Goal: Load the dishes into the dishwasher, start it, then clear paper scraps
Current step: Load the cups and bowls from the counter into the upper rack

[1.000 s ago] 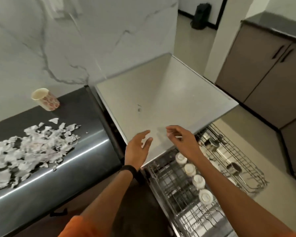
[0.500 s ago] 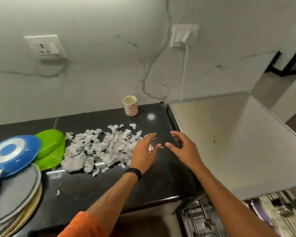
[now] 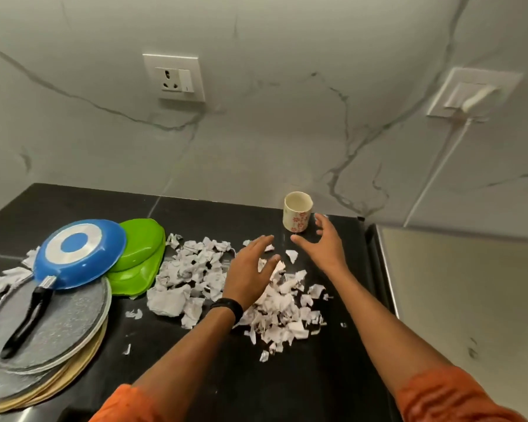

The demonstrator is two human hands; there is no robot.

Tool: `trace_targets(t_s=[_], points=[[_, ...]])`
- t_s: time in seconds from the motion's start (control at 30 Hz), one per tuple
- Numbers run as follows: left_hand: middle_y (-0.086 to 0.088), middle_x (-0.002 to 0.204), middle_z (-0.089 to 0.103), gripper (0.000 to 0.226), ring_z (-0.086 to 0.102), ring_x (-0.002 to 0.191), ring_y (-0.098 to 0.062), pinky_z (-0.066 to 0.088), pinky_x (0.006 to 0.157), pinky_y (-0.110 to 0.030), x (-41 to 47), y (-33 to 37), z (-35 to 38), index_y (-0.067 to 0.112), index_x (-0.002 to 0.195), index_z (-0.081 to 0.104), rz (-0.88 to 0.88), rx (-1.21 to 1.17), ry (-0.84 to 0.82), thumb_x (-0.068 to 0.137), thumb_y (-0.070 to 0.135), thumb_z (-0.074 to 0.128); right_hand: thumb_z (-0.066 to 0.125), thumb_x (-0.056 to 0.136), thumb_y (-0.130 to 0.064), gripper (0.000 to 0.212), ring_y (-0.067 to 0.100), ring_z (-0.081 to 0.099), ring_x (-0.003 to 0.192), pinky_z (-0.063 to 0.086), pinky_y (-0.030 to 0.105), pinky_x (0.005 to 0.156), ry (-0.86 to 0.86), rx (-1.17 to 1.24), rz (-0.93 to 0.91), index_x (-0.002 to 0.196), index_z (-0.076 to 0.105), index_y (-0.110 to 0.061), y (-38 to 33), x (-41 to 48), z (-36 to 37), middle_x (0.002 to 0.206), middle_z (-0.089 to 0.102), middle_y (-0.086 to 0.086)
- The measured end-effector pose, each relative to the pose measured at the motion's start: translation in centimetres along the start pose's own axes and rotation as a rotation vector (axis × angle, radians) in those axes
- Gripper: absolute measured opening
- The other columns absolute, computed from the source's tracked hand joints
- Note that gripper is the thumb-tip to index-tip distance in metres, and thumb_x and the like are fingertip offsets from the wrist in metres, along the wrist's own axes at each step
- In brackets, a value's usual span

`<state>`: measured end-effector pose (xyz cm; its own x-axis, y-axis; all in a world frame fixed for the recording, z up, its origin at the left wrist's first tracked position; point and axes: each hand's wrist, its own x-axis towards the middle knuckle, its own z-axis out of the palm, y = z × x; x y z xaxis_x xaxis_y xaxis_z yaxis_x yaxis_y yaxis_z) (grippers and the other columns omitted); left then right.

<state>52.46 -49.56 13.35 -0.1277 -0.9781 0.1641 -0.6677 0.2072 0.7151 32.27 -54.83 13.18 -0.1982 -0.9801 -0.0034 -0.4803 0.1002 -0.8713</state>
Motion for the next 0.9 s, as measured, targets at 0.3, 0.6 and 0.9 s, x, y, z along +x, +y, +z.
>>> trace_targets(t_s=[0.3,0.6,0.9], points=[[0.002,0.151,0.053,0.048,0.046,0.14,-0.015,0.04,0.116,-0.039,4.4,-0.1,1.1,0.026,0.147,0.052,-0.095,-0.022,0.059,0.102,0.041,0.058,0.094,0.061,-0.046,0.101,0.027,0.053,0.128,0.048,0.049,0.105,-0.036,-0.021,0.086,0.143,0.038,-0.027,1.9,10.0,3.8,0.14,0.052,0.005],[0.004,0.145,0.058,0.045,0.051,0.134,-0.011,0.045,0.112,-0.037,2.3,-0.6,1.4,0.023,0.144,0.055,-0.085,-0.029,0.049,0.103,0.04,0.057,0.091,0.072,-0.035,0.091,0.034,0.052,0.13,0.048,0.049,0.104,0.105,-0.066,0.13,0.144,0.037,-0.023,1.4,10.8,5.2,0.141,0.054,0.008],[0.005,0.14,0.059,0.045,0.055,0.125,-0.008,0.044,0.101,-0.025,1.5,1.6,1.0,0.025,0.145,0.052,-0.075,-0.142,0.024,0.102,0.038,0.059,0.091,0.07,-0.036,0.086,0.022,0.053,0.125,0.047,0.039,0.099,0.152,0.013,-0.011,0.139,0.04,-0.028,-1.6,3.2,2.0,0.136,0.055,0.0]])
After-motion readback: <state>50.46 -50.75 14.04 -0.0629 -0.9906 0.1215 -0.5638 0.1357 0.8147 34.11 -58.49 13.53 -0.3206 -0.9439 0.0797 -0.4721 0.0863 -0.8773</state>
